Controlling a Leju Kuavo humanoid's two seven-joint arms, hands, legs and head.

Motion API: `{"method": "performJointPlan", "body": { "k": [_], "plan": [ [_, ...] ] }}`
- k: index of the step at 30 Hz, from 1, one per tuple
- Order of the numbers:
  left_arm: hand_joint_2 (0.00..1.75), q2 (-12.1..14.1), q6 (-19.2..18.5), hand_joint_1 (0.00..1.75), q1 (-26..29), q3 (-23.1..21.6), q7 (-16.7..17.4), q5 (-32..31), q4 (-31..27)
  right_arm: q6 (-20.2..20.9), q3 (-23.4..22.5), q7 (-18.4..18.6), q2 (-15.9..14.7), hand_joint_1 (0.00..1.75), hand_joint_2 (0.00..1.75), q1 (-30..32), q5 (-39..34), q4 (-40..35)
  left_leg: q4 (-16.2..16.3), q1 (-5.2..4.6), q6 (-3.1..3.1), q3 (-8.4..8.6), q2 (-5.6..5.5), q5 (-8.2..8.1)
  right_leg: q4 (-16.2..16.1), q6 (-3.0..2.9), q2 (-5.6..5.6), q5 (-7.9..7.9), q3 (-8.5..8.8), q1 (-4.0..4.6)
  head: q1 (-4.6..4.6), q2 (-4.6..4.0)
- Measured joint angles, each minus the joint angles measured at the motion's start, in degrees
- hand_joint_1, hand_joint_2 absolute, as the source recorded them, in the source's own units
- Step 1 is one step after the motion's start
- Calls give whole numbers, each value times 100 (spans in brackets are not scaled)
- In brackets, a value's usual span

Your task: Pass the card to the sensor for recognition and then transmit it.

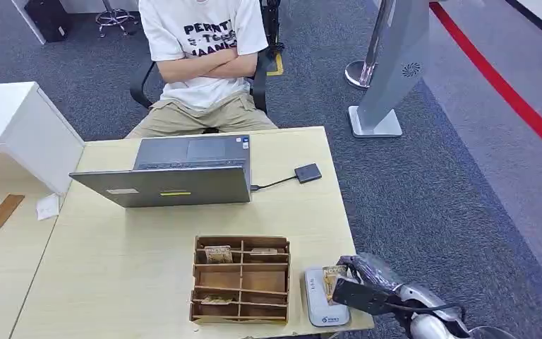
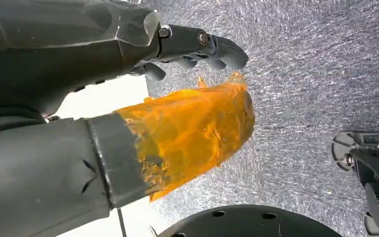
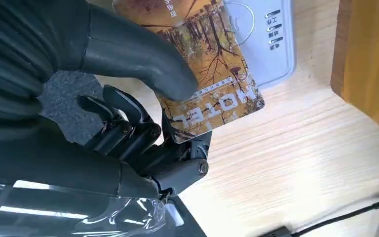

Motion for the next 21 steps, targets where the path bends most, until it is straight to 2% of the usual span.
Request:
{"method": "performJointPlan", "body": {
  "k": [11, 21],
  "plan": [
    [0, 0, -4, 0, 1, 0, 0, -7, 0, -116, -22, -205, -77, 175, 175, 98, -217, -195, 0, -1, 0, 1, 1, 0, 0, 0, 1, 0, 0, 0, 2, 0],
    [0, 0, -13, 0, 2, 0, 0, -37, 0, 30, -52, -396, -107, 175, 175, 165, -265, -393, 0, 0, 0, 0, 1, 0, 0, 0, 1, 0, 0, 0, 2, 0]
  ]
}}
